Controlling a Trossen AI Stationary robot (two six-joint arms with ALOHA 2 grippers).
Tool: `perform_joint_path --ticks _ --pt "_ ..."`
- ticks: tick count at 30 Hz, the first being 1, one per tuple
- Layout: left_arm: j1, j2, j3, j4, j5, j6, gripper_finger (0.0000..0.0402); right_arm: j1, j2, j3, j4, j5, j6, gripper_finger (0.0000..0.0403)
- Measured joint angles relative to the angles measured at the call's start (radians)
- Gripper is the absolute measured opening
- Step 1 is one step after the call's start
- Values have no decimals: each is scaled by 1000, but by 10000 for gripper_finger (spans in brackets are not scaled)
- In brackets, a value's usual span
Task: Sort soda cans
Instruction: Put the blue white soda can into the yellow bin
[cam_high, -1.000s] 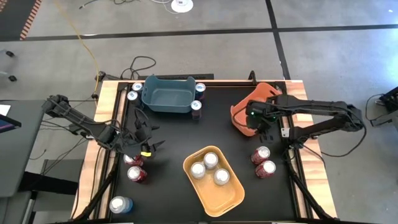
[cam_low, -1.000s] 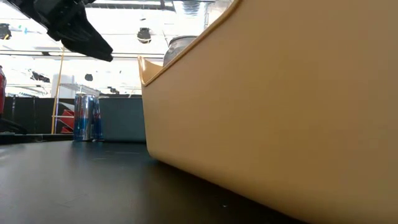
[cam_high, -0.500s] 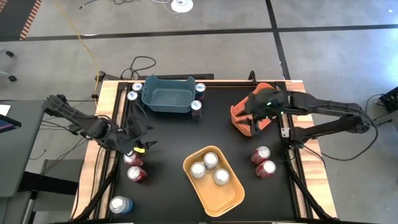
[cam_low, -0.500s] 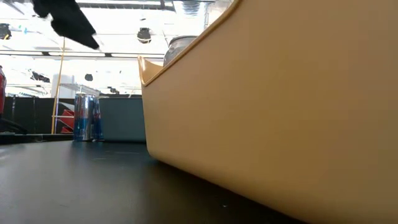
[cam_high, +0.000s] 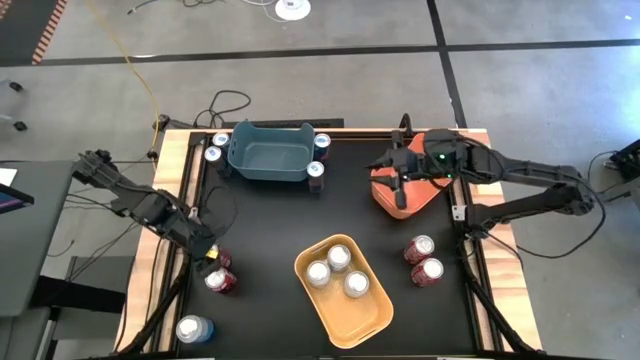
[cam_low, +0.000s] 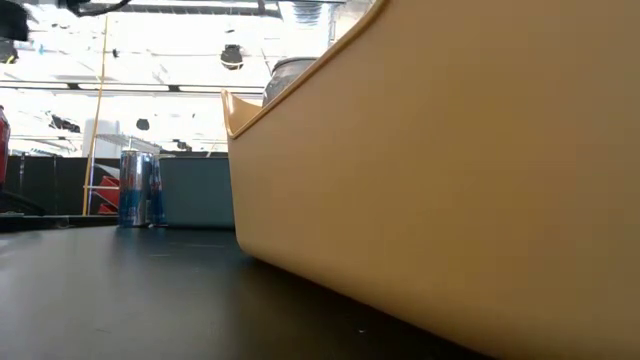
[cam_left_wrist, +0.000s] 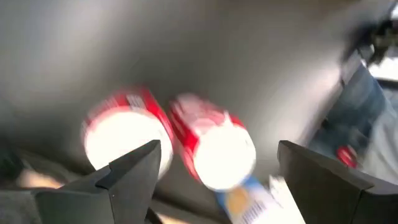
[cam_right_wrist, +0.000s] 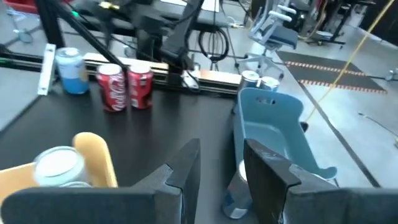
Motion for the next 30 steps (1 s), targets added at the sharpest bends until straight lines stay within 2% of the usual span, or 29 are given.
perform_joint_path --ticks 6,10,15,21,30 --pt "-87 14 0 11 69 -232 315 -64 119 -7 30 2 95 137" --pt "-181 25 0 32 68 -409 315 -104 205 -10 105 1 71 136" --pt "-311 60 0 103 67 -584 315 -139 214 -9 228 2 118 136" --pt "-425 137 1 183 20 -710 316 -74 169 -8 235 -6 105 136" --pt "-500 240 30 308 -4 -800 315 -11 162 -8 226 -5 56 136"
